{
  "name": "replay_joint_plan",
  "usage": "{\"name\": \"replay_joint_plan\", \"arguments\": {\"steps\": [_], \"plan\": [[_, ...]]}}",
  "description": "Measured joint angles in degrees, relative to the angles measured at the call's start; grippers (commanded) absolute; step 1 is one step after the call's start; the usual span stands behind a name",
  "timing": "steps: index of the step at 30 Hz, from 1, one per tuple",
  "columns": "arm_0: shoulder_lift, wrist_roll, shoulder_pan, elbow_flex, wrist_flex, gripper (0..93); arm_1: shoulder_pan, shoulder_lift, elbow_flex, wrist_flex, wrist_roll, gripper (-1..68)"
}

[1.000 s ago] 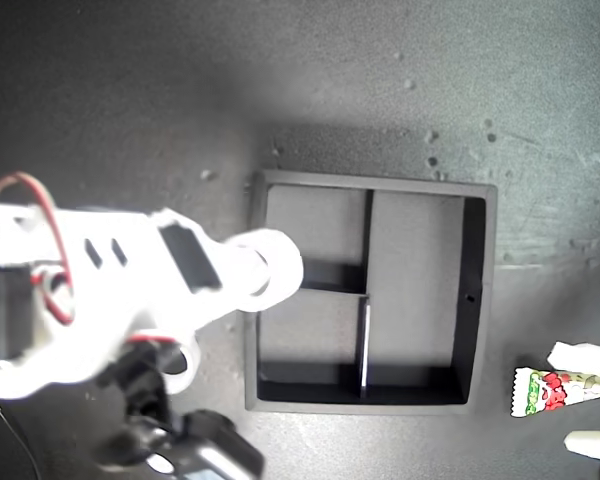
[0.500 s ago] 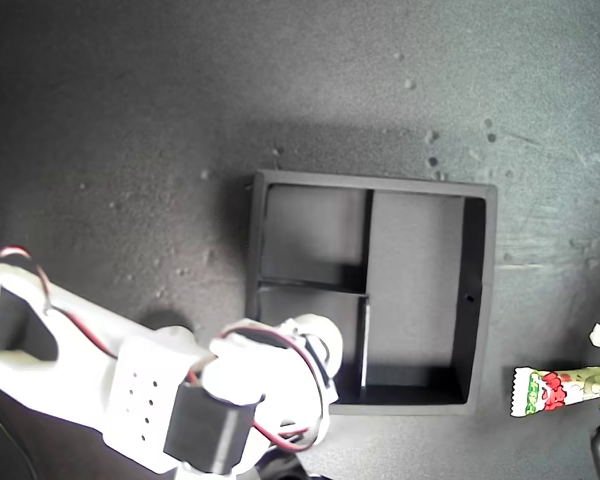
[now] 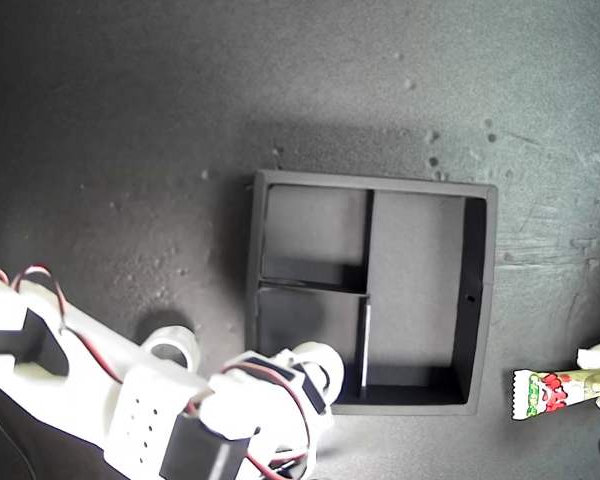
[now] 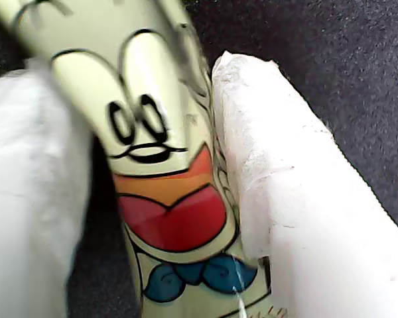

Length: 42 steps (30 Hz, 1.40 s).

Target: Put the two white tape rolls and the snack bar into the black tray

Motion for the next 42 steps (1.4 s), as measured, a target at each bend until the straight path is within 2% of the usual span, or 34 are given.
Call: {"name": "replay_joint_plan", "arguments": {"steps": [7,13,16,20,25,28,33,35,38,42], "plan": [[0.00,-1.23,0.53,0.53,0.09,14.0,0.70,0.09,-0.09,1.05,-0.35,-0.4],[4.83,-0.79,-1.14,8.96,0.09,13.2,5.10,0.09,-9.05,18.98,-0.88,-0.5],[13.27,1.41,-4.22,17.23,0.09,12.8,10.46,0.09,-15.64,29.53,-0.88,-0.5],[29.36,4.04,-9.58,30.76,0.09,11.9,20.74,0.09,-22.15,38.50,-0.88,-0.5],[50.89,1.67,-12.04,48.52,0.18,10.4,34.80,4.57,-23.29,44.74,2.11,-0.4],[58.36,-2.20,-9.93,55.63,0.18,9.7,38.06,9.32,-21.01,44.21,11.07,-0.2],[60.21,-9.67,-5.45,62.58,0.18,9.8,37.35,10.90,-19.25,44.38,28.92,-0.3],[58.97,-11.87,-2.55,62.67,0.18,9.8,38.14,10.90,-19.60,47.11,29.79,-0.4],[55.72,-15.29,2.55,62.31,0.18,10.0,44.21,10.72,-22.59,48.96,18.54,-0.4],[54.67,-20.83,7.56,65.65,-0.09,11.6,53.00,9.40,-29.88,50.10,-7.73,-0.4]]}}
